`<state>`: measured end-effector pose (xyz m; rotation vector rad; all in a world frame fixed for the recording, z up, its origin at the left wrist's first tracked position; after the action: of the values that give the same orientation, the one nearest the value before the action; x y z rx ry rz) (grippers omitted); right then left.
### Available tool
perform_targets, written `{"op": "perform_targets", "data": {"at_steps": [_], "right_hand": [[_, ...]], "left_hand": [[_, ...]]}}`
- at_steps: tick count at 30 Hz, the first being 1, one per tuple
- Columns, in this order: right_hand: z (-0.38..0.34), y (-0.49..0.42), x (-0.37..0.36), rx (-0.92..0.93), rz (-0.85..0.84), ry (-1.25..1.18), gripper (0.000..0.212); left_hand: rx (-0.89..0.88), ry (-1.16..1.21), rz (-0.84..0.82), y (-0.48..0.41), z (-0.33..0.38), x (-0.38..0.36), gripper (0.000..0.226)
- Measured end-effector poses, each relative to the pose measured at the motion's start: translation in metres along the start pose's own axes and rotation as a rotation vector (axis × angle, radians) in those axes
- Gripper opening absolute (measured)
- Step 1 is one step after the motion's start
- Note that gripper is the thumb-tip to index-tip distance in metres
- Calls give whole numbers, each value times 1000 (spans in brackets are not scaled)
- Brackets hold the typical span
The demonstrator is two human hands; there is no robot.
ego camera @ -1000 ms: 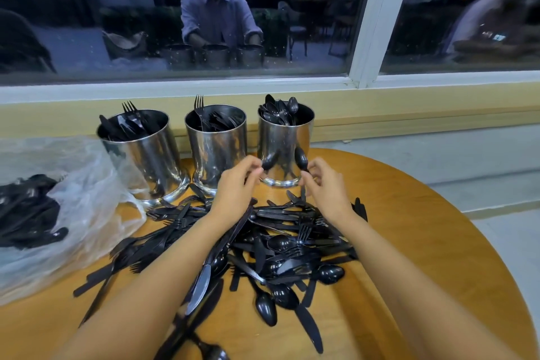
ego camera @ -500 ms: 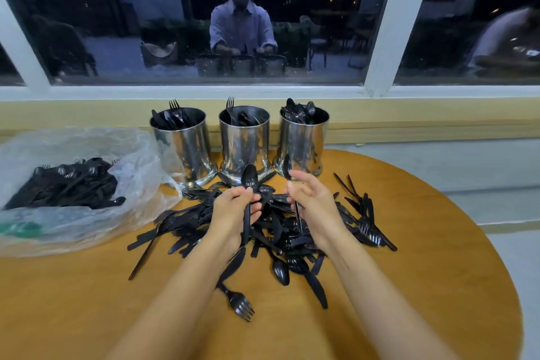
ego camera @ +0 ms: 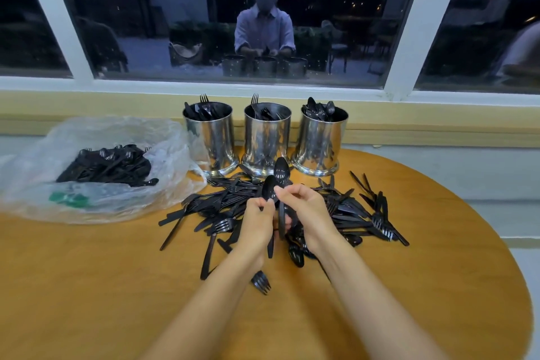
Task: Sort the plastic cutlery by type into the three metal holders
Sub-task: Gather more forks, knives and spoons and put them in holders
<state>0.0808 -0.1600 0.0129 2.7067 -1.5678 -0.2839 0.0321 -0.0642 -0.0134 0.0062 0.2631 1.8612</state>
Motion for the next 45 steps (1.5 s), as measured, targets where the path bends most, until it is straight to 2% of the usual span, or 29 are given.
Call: {"op": "perform_targets", "data": {"at_steps": [3,6,9,11,13,15,20,24,27,29,31,34,35,37,40,43,45], "right_hand": [[2,1,-9,-32,-95,30,24],[-4,-5,2,35,-17,153,34],[-20,-10,13,141,49,232,20],[-27,-10,18,194,70,281,19],[-31,-8,14,225,25,313,15],[-28,-7,4,216,-56,330,11],[-15,-12,5,161,-38,376,35],[-11,-19,0,162,-146,361,12],[-13,-28,-10,167,-212,448,10],[-14,-36,-19,142,-267,482,11],[-17,-50,-17,146,-240,497,12],[-18,-75,-8,204,-136,761,11],[-13,-83,-10,205,-159,894,15],[3,-95,-23,194,-311,1117,24],[29,-104,-41,185,-513,1329,38],[38,-111,-43,213,-530,1484,43],[36,-116,-43,247,-514,1577,37]], "left_hand": [[-6,27,1,1,-1,2,19],[-21,-53,-5,4,-1,6,17],[-25,-80,-30,7,-1,5,15],[-15,-53,-30,8,-1,5,16],[2,13,-31,9,-2,6,20],[-6,-20,-49,11,2,5,23],[-31,-167,-140,12,3,-6,36],[-47,-250,-273,15,2,-10,41],[-9,-287,-368,13,-1,-6,30],[32,-194,-339,7,-3,6,27],[53,-92,-240,0,-4,27,26],[82,46,-86,-11,-6,65,21],[85,89,-52,-14,-7,76,19],[77,178,5,-19,-8,95,18],[57,239,61,-25,-10,115,17],[55,257,80,-29,-14,125,18],[58,271,83,-31,-16,128,18]]}}
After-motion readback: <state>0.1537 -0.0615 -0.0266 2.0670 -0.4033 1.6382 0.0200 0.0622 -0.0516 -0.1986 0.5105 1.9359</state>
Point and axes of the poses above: each hand's wrist, its own y-axis away from the middle knuckle, its own x-axis out of the back of the hand, z = x × y, the point moved 9 cm from there along -y, towards the middle knuckle, and after that the axes turned 9 degrees about -z, right-handed, at the moved point
